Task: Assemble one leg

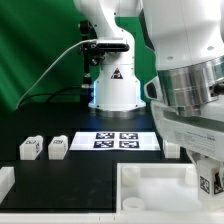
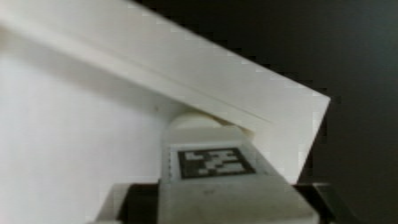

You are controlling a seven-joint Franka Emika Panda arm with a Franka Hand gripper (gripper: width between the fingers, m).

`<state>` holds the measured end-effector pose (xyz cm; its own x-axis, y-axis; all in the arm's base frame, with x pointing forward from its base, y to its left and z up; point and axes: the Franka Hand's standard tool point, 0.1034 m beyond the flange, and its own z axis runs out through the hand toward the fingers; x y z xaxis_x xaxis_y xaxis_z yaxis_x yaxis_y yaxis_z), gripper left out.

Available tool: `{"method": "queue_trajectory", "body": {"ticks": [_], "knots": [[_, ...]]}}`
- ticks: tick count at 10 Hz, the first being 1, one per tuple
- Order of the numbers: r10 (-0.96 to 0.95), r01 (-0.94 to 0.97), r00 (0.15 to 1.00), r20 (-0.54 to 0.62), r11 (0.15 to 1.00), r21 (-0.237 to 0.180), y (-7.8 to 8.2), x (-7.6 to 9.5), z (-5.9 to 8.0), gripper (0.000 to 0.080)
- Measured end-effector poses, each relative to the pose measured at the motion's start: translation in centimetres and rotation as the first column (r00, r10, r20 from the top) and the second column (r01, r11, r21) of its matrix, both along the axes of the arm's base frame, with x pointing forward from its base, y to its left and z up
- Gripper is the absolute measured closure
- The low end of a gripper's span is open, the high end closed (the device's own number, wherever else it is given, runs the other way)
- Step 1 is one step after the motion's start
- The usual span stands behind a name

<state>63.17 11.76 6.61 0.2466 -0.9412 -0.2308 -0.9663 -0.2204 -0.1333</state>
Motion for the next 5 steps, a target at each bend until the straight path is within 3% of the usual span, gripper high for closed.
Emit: {"method": "queue_trajectory", "body": {"ticks": [1, 3, 5], "knots": [[-0.098, 0.098, 0.995, -0.021, 0.995, 0.018, 0.02, 0.02, -0.02, 0.0500], [-0.085, 0.085, 0.996, -0.015, 0.996, 0.016, 0.10, 0.00, -0.06, 0.0500], [-0.027, 0.027, 1.000, -0.002, 1.000, 0.011, 0.12, -0.05, -0.08, 0.0262]]}}
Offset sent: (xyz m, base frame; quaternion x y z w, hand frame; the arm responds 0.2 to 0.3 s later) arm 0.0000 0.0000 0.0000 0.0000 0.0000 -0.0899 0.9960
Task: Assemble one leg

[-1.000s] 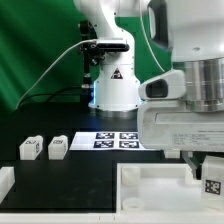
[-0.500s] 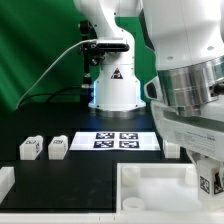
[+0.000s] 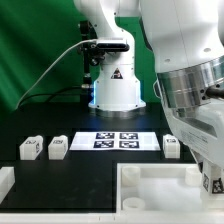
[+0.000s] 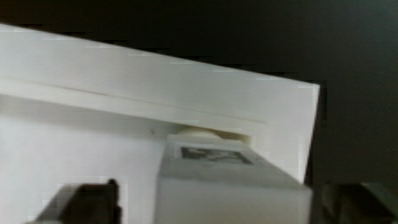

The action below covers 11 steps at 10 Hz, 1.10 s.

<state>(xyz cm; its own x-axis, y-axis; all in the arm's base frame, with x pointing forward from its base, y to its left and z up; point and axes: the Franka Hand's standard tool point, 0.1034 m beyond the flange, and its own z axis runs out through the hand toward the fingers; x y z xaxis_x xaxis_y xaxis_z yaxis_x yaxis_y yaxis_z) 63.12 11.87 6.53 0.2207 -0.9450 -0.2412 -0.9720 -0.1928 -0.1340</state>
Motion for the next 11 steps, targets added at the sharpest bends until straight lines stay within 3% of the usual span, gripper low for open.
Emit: {"method": "queue_trajectory", "body": {"ticks": [1, 3, 6, 8, 9, 10, 11], "knots": [[0.105, -0.105, 0.994, 0.014, 0.994, -0.008, 0.12, -0.17, -0.01, 0.0186], [0.466, -0.459, 0.882, 0.066, 0.883, -0.099, 0.76, -0.32, 0.36, 0.0157], [0.680, -0.665, 0.726, 0.101, 0.732, -0.145, 0.38, -0.32, 0.16, 0.0150], [0.907, -0.875, 0.418, 0.048, 0.416, -0.248, 0.44, -0.16, 0.32, 0.0150], [0.947, -0.910, 0.318, 0.036, 0.316, -0.267, 0.56, -0.14, 0.30, 0.0150], [0.941, -0.905, 0.337, 0.040, 0.336, -0.263, 0.54, -0.16, 0.28, 0.0150], [0.941, -0.905, 0.337, 0.040, 0.335, -0.263, 0.53, -0.16, 0.27, 0.0276]]}}
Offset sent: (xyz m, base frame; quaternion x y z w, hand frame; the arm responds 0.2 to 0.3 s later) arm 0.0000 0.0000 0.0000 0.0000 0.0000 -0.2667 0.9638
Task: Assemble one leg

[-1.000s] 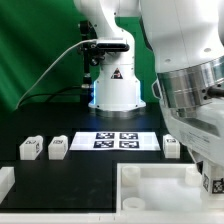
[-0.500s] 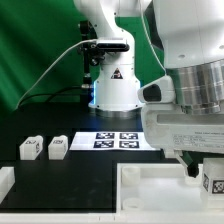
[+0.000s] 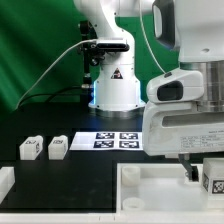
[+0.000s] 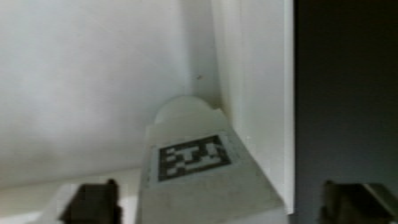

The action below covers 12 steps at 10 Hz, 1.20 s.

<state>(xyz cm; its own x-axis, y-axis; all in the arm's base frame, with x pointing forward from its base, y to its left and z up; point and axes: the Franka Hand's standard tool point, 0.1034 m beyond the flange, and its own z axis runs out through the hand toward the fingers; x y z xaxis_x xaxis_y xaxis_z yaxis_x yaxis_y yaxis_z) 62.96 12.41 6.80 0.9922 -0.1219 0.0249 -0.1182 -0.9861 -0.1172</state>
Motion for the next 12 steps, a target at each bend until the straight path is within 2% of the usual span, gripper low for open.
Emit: {"method": "queue_trajectory", "body": {"ticks": [1, 2, 3, 5, 6, 7, 8, 9, 11, 12], "knots": [[-0.004, 0.004, 1.000, 0.000, 1.000, 0.000, 0.02, 0.00, 0.00, 0.0415], [-0.161, 0.161, 0.987, -0.023, 0.987, 0.004, -0.30, -0.09, -0.12, 0.0500], [-0.286, 0.287, 0.957, -0.040, 0.958, 0.017, -0.30, 0.02, -0.03, 0.0500], [-0.567, 0.572, 0.818, -0.095, 0.819, 0.034, -0.44, 0.14, 0.02, 0.0500], [-0.699, 0.707, 0.705, -0.125, 0.707, 0.035, -0.32, 0.07, -0.10, 0.0500], [-0.841, 0.857, 0.513, -0.173, 0.513, 0.049, -0.24, 0.06, -0.31, 0.0500], [-0.909, 0.935, 0.355, -0.217, 0.351, 0.055, -0.23, 0.07, -0.31, 0.0500], [-0.929, 0.962, 0.272, -0.250, 0.268, 0.051, -0.37, 0.13, -0.28, 0.0500], [-0.941, 0.979, 0.202, -0.270, 0.199, 0.038, -0.18, 0.09, -0.30, 0.0500], [-0.937, 0.974, 0.225, -0.266, 0.221, 0.043, -0.20, 0.09, -0.30, 0.0425]]}}
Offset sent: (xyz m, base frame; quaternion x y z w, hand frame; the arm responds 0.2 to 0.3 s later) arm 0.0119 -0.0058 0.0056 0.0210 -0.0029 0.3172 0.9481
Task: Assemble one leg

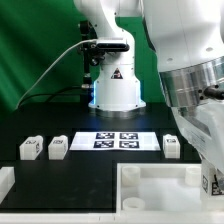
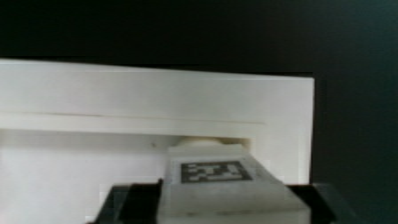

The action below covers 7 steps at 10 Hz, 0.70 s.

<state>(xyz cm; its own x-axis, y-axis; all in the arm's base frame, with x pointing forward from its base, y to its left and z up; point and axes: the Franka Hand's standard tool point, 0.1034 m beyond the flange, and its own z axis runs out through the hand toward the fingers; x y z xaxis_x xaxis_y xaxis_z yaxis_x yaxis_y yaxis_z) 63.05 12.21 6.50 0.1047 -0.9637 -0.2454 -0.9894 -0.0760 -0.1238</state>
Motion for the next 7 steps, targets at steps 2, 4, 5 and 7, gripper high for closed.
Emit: {"method": "queue_trajectory", "body": {"ticks": [2, 4, 5, 7], "knots": [[0.079, -0.079, 0.997, 0.013, 0.997, -0.008, 0.03, -0.13, -0.05, 0.0244], [0.374, -0.371, 0.926, 0.059, 0.927, -0.055, -0.18, -0.46, -0.10, 0.0180], [0.510, -0.503, 0.857, 0.070, 0.859, -0.098, 0.04, -0.61, 0.08, 0.0156], [0.699, -0.683, 0.709, 0.091, 0.713, -0.156, 0.12, -0.69, -0.02, 0.0151]]}}
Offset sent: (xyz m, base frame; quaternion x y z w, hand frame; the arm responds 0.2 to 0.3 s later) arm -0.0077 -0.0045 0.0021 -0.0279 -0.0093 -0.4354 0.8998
